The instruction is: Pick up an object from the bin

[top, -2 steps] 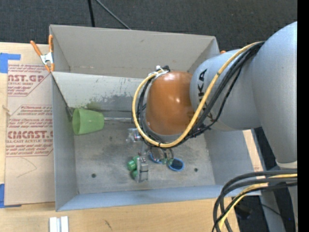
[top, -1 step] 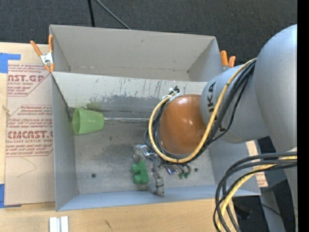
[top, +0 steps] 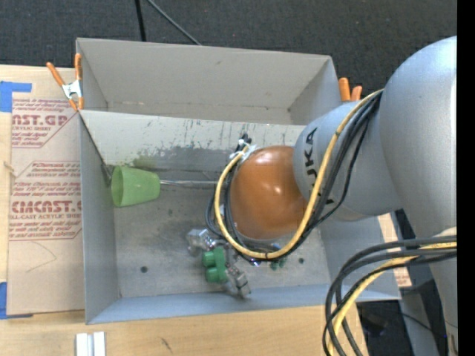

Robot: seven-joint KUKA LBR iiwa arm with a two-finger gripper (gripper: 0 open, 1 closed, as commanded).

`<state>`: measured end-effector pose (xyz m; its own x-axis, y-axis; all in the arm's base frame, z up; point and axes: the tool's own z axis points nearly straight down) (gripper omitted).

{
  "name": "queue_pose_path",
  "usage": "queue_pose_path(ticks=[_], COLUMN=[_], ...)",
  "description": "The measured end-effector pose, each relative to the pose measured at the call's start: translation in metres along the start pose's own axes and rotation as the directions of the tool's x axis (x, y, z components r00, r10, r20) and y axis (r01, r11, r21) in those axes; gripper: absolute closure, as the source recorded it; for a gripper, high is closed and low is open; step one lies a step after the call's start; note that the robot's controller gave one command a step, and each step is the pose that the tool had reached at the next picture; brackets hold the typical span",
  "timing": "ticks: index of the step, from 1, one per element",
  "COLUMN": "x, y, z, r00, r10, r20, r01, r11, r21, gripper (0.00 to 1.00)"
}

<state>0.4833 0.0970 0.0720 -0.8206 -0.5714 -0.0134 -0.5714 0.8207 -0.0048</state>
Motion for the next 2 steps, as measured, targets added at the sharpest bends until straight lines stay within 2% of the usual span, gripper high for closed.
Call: queue_pose_path(ticks=[1, 2], x=[0.0032, -0.0007], y=[0.0026, 0.0007], z=[0.0022, 0.0001], r00=[1.0, 1.0], r10=[0.0, 0.001], r20=[-0.012, 0.003], r01=[0.0, -0.001], r11=[1.0, 1.0], r21=[-0.007, -0.002], gripper=[1.0, 0.0])
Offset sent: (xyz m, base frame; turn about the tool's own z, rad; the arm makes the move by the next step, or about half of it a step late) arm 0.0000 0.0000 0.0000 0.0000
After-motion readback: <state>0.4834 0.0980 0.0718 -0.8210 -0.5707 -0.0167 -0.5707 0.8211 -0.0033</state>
